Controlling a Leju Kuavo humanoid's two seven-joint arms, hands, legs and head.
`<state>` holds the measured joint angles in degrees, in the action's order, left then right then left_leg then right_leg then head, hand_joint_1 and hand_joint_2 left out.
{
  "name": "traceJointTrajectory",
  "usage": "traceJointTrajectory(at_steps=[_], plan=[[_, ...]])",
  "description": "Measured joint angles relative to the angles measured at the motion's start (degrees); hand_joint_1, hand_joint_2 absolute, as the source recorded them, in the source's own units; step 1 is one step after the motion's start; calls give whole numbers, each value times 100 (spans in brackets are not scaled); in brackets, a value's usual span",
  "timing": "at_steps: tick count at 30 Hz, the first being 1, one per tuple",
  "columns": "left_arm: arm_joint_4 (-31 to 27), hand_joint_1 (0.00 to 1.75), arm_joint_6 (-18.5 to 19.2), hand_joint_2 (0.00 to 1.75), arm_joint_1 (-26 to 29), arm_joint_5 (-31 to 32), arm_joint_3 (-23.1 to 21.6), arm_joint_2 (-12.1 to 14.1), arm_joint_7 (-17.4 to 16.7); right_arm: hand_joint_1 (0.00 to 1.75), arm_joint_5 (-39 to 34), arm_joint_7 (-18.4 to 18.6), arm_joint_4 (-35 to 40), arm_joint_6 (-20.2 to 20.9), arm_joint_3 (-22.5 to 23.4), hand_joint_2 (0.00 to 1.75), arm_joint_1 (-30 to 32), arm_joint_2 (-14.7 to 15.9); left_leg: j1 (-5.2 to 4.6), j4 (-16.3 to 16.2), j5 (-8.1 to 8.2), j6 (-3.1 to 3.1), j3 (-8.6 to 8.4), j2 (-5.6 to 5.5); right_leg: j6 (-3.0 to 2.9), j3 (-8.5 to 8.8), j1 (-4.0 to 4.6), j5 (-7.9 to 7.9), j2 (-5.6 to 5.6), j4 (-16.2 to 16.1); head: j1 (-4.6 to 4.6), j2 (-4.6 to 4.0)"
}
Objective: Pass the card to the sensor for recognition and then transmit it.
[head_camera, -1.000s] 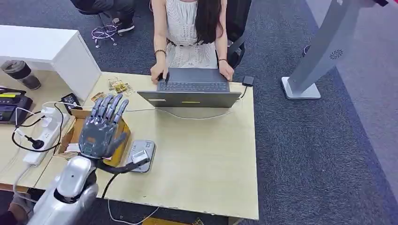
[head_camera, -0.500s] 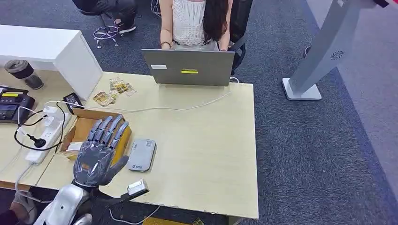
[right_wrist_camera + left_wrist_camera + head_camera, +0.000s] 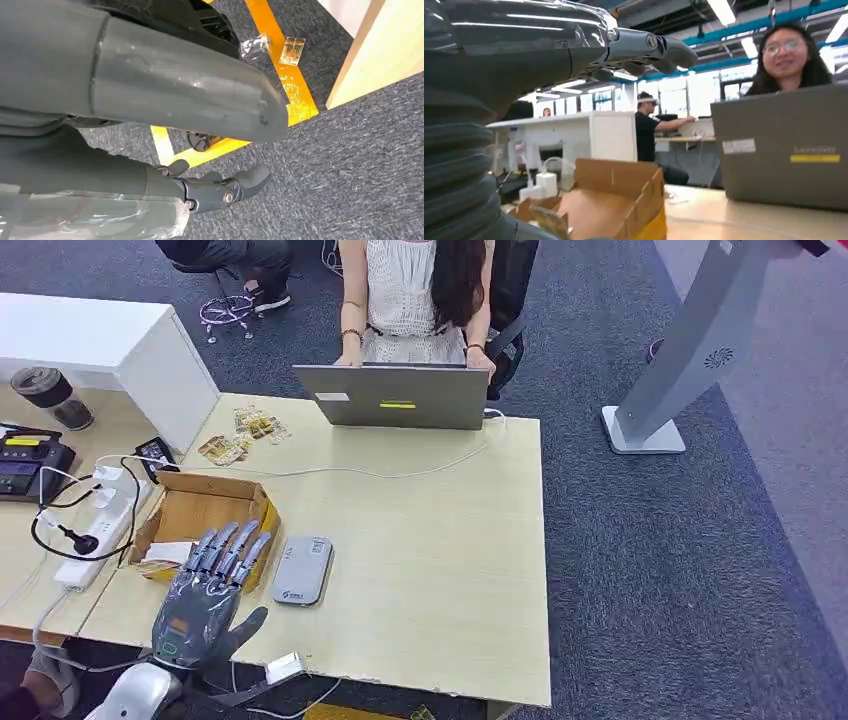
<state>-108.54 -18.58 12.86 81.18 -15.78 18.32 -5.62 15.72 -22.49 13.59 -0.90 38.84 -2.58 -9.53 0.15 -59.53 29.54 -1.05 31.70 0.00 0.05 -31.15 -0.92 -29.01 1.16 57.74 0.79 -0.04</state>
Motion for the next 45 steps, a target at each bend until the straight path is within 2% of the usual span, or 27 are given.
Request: traceJointTrajectory(at_steps=[6,26,38,45], plan=[[267,0,255,175,29,-94,210,0,-111,0,105,9,0,31,52,0,0,4,1,0,-3,4,-1,-1,0,2,0,1,-1,1,0,0],[597,0,384,175,-15,-170,411,-2,-184,0,223,39,4,79,129,0,-1,7,1,0,-3,4,-1,-2,0,1,0,1,-1,1,0,0],[1327,0,675,175,-599,-236,752,-120,-297,0,494,129,4,87,129,0,-7,7,0,-1,-6,1,0,-6,0,3,0,2,-4,2,4,0],[1650,0,655,175,-717,-256,881,-171,-273,0,524,151,2,68,129,0,-21,4,0,-1,-5,1,0,-7,0,2,0,3,-5,2,0,0]])
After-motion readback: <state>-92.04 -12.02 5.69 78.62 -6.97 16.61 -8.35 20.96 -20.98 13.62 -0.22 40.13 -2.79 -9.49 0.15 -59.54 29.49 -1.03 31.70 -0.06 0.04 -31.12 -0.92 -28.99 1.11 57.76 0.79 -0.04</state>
